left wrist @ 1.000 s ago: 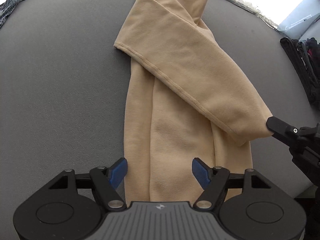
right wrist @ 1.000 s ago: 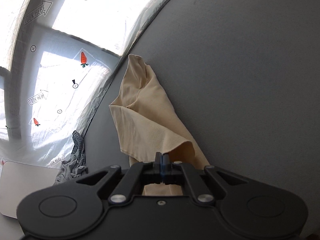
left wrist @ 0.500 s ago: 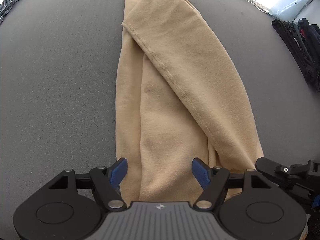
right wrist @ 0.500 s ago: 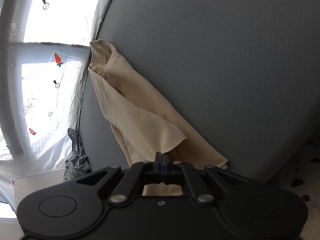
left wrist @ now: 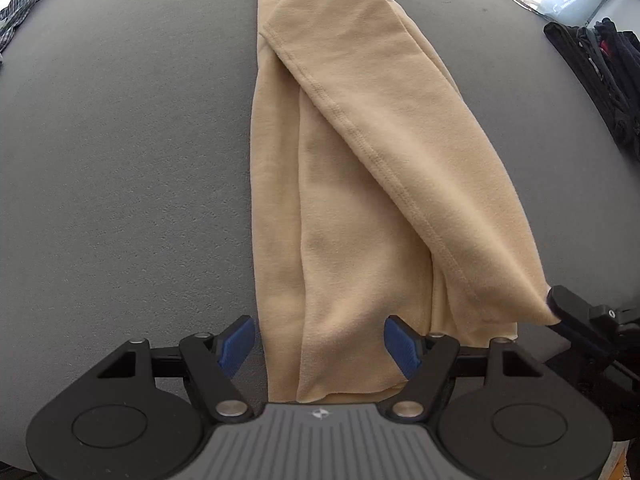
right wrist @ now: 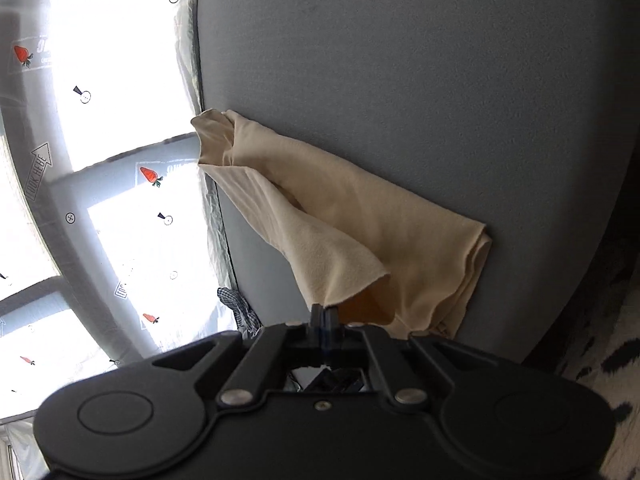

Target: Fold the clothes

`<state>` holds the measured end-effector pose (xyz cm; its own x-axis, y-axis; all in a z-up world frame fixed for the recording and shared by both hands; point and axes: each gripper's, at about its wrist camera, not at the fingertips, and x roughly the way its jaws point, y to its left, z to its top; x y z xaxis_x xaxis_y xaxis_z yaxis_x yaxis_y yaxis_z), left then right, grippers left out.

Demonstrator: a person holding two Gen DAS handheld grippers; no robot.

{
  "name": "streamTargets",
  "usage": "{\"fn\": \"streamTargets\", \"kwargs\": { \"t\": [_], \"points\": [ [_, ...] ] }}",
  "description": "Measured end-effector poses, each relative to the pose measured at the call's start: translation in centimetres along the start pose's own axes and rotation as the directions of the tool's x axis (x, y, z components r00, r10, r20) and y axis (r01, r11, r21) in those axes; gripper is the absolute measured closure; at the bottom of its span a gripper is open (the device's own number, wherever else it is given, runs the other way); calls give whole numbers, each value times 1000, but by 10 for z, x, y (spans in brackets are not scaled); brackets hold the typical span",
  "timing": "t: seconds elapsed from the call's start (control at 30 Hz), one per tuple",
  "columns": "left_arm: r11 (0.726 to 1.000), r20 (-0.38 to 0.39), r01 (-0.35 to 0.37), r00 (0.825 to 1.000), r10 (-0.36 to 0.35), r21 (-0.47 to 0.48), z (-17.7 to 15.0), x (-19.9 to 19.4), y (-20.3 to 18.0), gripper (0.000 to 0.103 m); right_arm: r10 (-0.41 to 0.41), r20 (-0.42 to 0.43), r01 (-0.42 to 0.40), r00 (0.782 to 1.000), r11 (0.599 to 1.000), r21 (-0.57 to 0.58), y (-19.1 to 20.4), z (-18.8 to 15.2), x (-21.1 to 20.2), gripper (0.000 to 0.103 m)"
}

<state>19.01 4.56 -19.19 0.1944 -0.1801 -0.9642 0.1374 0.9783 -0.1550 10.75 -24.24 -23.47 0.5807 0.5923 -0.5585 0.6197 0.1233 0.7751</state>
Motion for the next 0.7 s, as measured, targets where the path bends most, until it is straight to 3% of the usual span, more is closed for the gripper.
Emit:
{"fn": "streamTargets", "kwargs": {
  "t": [0.13, 0.3, 0.37, 0.5, 0.7],
  "points": [
    [1000, -1, -8, 1000, 8, 10, -1, -1, 7, 31, -20, 15, 19, 1000, 999, 29, -5, -1, -1, 103],
    [1000, 7, -13, 1000, 13, 19, 5, -4, 8, 31, -149, 65, 158, 987, 972, -174, 30, -4, -6, 93],
    [1000, 18, -7, 1000, 7, 15, 10, -5, 4, 31, -188, 106, 210, 976, 940, -269, 48, -6, -9, 89],
    [1000, 50, 3, 999, -3, 3, 10, -10, -9, 30, -191, 230, 281, 954, 835, -473, 88, -10, -13, 80],
    [1000, 89, 8, 996, -6, -25, 26, -13, -12, 30, -133, 299, 294, 945, 745, -599, 123, 2, -6, 80]
  ]
}}
